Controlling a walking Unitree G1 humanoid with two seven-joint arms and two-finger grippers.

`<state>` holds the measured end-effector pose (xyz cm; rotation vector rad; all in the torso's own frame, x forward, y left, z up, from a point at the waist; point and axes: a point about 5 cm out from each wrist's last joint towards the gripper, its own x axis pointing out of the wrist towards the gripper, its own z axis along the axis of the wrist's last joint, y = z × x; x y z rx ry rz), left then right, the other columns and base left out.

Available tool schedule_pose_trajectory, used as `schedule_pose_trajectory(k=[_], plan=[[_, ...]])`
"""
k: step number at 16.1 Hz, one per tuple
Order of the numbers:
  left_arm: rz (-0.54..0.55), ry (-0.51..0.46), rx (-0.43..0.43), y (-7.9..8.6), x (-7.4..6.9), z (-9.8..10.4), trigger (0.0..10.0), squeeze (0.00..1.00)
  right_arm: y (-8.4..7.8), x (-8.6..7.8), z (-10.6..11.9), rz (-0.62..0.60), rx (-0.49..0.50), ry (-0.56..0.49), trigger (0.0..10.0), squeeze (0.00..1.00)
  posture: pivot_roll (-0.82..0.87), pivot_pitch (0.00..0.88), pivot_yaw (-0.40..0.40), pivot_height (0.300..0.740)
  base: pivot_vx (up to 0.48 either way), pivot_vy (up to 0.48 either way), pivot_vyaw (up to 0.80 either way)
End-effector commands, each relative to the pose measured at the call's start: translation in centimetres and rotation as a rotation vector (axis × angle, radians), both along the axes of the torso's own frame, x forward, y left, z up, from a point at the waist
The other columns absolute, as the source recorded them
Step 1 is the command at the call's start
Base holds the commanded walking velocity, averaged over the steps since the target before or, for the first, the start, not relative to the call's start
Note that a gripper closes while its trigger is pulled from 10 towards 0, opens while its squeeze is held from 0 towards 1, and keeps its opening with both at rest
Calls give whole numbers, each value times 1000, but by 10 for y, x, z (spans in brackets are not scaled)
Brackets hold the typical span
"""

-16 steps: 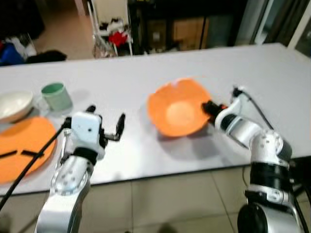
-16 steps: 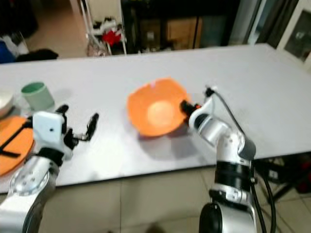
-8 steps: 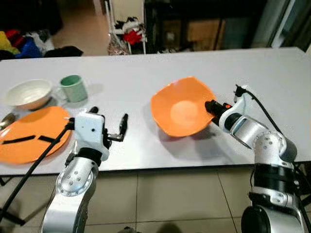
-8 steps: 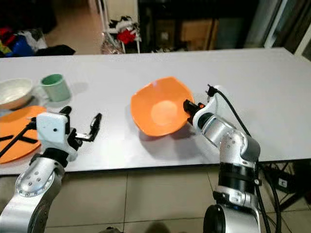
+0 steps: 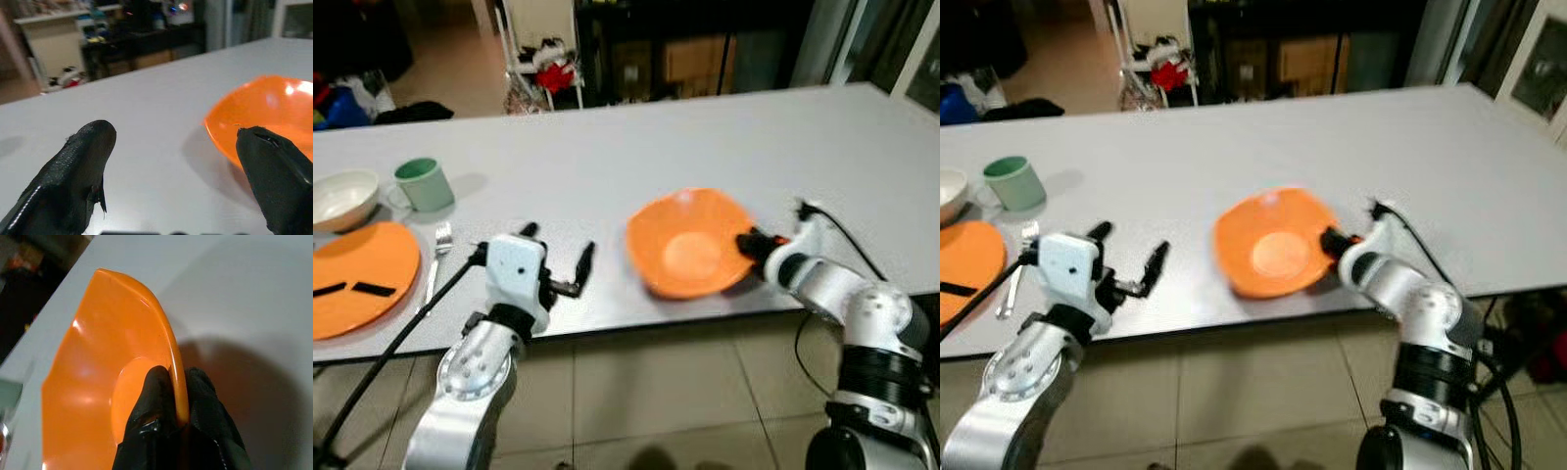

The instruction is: Setting the table

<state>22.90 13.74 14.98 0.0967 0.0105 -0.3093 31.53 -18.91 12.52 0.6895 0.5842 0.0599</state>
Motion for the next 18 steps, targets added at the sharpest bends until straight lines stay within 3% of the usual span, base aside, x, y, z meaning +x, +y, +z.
schedule_pose_trajectory(k=[1,2,4,8,14,15,18], plan=[[-67,28,21,0,-4,0,10000,0,13,8,4,29,34,8,10000,0,-133,0,56,740,0,0,0],[-151,70,49,-3,-8,-4,10000,0,18,13,4,37,76,23,10000,0,-130,0,57,740,0,0,0],[-212,91,53,-5,-12,-5,10000,0,23,19,2,38,130,45,10000,0,-118,0,58,740,0,0,0],[-378,181,26,-13,-29,-8,10000,0,22,30,0,-24,121,82,10000,0,-90,0,45,740,0,0,0],[-374,195,43,-9,-31,-7,10000,0,19,30,-2,-39,138,110,10000,0,-89,0,45,740,0,0,0],[-375,196,43,-9,-30,-7,10000,0,19,30,-2,-42,146,105,10000,1000,-91,0,48,740,0,0,0],[-379,193,40,-10,-31,-6,10000,0,16,29,-2,-51,159,109,10000,1000,-93,0,46,740,0,0,0]])
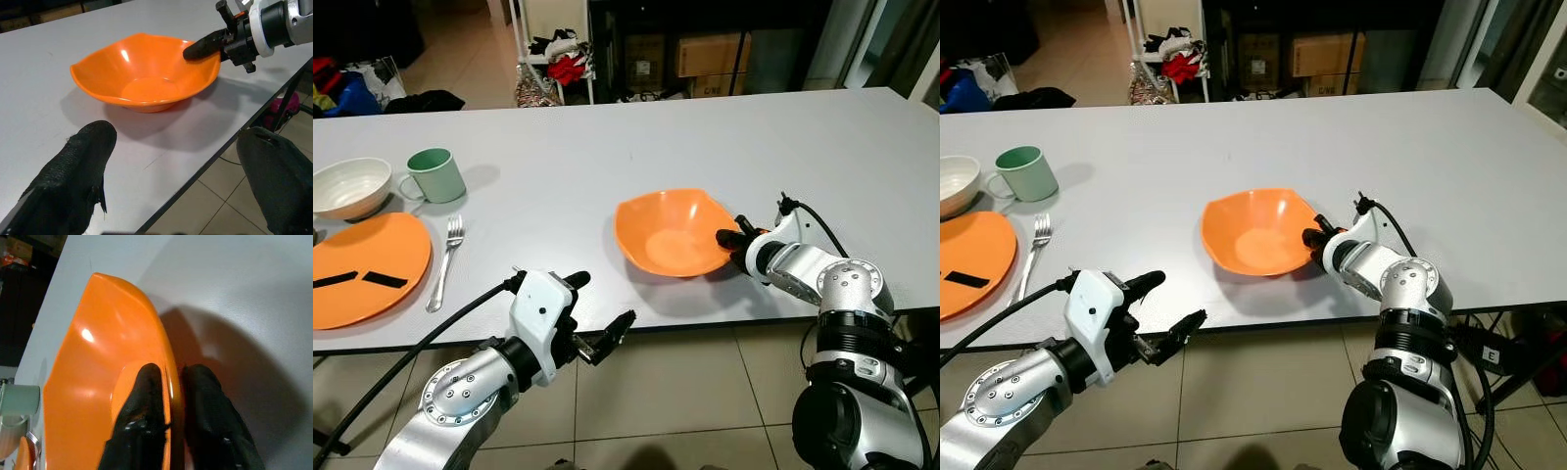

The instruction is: Setting the table

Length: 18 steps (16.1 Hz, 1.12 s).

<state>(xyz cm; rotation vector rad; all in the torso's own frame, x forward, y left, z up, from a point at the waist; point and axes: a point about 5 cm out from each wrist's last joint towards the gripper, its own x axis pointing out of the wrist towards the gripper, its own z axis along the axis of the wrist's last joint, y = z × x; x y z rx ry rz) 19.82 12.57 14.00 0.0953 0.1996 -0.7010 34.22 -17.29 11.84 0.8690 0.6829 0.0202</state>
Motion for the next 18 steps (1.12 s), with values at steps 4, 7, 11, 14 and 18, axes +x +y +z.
schedule_pose_trajectory(k=[4,7,11,14,18], plan=[[21,-8,-6,5,-4,3,10000,0,-27,-14,22,-46,85,-115,10000,1000,-97,0,44,740,0,0,0],[53,-7,-62,9,-7,5,10000,0,-38,-29,45,5,139,-249,10000,1000,-107,0,52,740,0,0,0],[422,-147,-83,33,3,16,10000,0,-7,-60,89,260,-290,-622,10000,0,-111,0,65,740,0,0,0],[557,-183,-53,34,-6,18,10000,0,33,-77,85,390,-537,-765,10000,0,-90,0,50,740,0,-199,0],[620,-215,-12,33,-10,19,10000,0,48,-86,76,388,-526,-822,10000,0,-65,0,25,740,0,-78,400]])
